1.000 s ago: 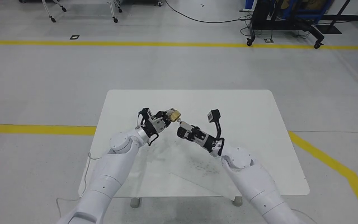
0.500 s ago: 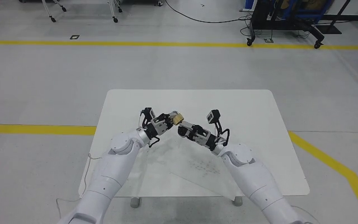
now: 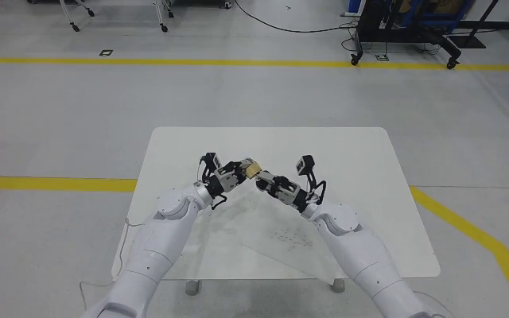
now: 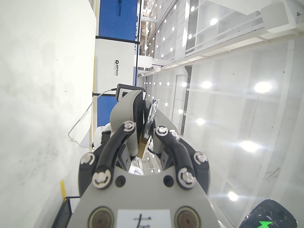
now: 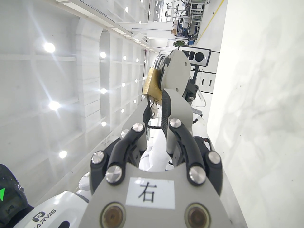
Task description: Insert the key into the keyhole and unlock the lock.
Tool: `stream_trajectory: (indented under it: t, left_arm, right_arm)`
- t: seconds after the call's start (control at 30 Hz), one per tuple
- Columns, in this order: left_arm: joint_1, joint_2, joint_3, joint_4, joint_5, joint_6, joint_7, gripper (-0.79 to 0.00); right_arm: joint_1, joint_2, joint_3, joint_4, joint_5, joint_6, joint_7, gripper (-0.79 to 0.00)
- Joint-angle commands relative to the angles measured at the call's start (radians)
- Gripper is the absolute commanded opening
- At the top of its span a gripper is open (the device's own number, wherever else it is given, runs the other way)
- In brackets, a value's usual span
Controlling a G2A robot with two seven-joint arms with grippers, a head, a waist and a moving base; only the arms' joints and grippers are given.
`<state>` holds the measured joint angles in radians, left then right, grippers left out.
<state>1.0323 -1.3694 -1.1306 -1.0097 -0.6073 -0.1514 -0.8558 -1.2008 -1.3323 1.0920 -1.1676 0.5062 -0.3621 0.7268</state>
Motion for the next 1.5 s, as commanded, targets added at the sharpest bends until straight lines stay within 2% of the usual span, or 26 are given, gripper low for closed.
stream_trajectory:
  t: [0.0,0.4,0.87,1.03,1.47]
  left_arm:
    - [0.000,0.000,0.001,-0.001,0.001,-0.001,-0.003,-0.785]
    - [0.001,0.001,0.002,-0.005,0.019,-0.031,0.001,-0.785]
    - [0.022,0.005,0.000,-0.042,0.111,-0.133,0.081,-0.785]
    - [0.040,0.006,-0.007,-0.069,0.136,-0.203,0.117,-0.785]
    - [0.059,0.009,-0.014,-0.096,0.154,-0.231,0.147,-0.785]
  right_arm:
    - [-0.001,-0.001,0.001,-0.001,0.011,-0.001,-0.001,-0.785]
    - [0.000,-0.010,0.001,0.018,0.154,0.024,0.074,-0.785]
    - [0.036,-0.033,-0.012,0.114,0.395,0.121,0.238,-0.785]
    - [0.049,-0.043,-0.019,0.150,0.473,0.164,0.294,-0.785]
    - [0.081,-0.058,-0.036,0.198,0.470,0.146,0.335,-0.785]
